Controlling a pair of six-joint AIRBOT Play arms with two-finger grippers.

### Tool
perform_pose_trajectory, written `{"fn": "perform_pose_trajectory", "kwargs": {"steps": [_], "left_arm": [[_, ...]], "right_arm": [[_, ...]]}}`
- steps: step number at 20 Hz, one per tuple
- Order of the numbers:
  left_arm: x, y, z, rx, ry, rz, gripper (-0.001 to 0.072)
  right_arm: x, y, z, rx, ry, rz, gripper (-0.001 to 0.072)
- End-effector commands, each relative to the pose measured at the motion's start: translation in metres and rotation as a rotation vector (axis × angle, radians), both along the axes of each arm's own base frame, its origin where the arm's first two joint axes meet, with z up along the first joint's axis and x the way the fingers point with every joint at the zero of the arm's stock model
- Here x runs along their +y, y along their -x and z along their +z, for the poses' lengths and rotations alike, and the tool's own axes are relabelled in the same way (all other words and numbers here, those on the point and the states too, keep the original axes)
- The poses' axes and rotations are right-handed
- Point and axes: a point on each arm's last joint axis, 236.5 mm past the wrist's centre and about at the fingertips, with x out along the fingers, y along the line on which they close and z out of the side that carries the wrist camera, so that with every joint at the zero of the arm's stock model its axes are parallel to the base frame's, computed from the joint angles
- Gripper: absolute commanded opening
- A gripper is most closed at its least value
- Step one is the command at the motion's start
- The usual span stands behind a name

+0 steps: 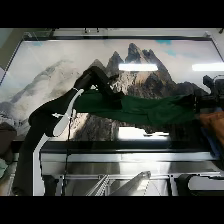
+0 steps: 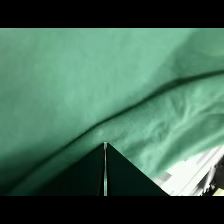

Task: Fold the shirts.

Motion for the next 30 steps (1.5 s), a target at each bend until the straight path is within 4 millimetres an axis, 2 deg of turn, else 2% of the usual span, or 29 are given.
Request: {"fn": "perform_pose_trajectory", "kwargs": {"steps": [1,3,4,6,7,8,10,11,14,16,19,21,22,23,24,26,27,30], "left_arm": [[-0.021,0.022,-0.019,0.027,-0.027,-0.017,0.0013],[-0.030,0.026,-0.014,0.022,-0.014,-0.032,0.0013],[-0.038,0.025,-0.005,0.016,0.020,-0.029,0.0013],[-0.056,0.016,0.036,-0.011,0.148,-0.030,0.0013],[-0.055,0.012,0.063,-0.046,0.202,-0.044,0.0013],[-0.045,0.007,0.087,-0.088,0.227,-0.063,0.0013],[-0.003,-0.001,0.132,-0.160,0.237,-0.065,0.0013],[0.024,-0.005,0.152,-0.189,0.229,-0.049,0.0013],[0.110,-0.014,0.210,-0.279,0.225,0.070,0.0014],[0.161,-0.011,0.230,-0.321,0.215,0.172,0.0013],[0.218,0.008,0.230,-0.341,0.199,0.269,0.0014],[0.240,0.023,0.215,-0.333,0.190,0.328,0.0014],[0.247,0.031,0.206,-0.331,0.186,0.355,0.0014],[0.252,0.036,0.197,-0.331,0.180,0.386,0.0014],[0.256,0.041,0.190,-0.336,0.177,0.415,0.0014],[0.261,0.043,0.179,-0.368,0.160,0.470,0.0014],[0.262,0.042,0.177,-0.384,0.154,0.488,0.0015],[0.260,0.043,0.178,-0.388,0.155,0.486,0.0014]], "right_arm": [[-0.008,-0.001,0.015,-0.032,-0.018,0.000,0.0028],[-0.002,-0.010,0.042,-0.089,-0.088,-0.002,0.0028],[0.004,-0.013,0.055,-0.120,-0.125,-0.003,0.0028],[0.018,-0.014,0.067,-0.150,-0.127,0.025,0.0028],[0.028,-0.012,0.070,-0.152,-0.123,0.047,0.0028],[0.042,-0.012,0.073,-0.144,-0.115,0.066,0.0028],[0.079,-0.016,0.076,-0.161,-0.082,0.109,0.0028],[0.105,-0.018,0.078,-0.179,-0.063,0.134,0.0028],[0.204,-0.023,0.085,-0.269,-0.039,0.210,0.0028],[0.273,-0.034,0.075,-0.323,0.010,0.198,0.0027],[0.367,-0.043,0.044,-0.356,0.043,0.216,0.0027],[0.418,-0.041,0.007,-0.351,0.058,0.263,0.0048],[0.437,-0.040,-0.012,-0.339,0.062,0.280,0.0275],[0.450,-0.039,-0.024,-0.311,0.043,0.286,0.0430],[0.457,-0.036,-0.030,-0.276,0.012,0.296,0.0431],[0.454,-0.030,-0.027,-0.226,-0.037,0.336,0.0421],[0.447,-0.027,-0.016,-0.211,-0.069,0.361,0.0335],[0.415,-0.024,0.039,-0.243,-0.137,0.424,0.0326]]}}
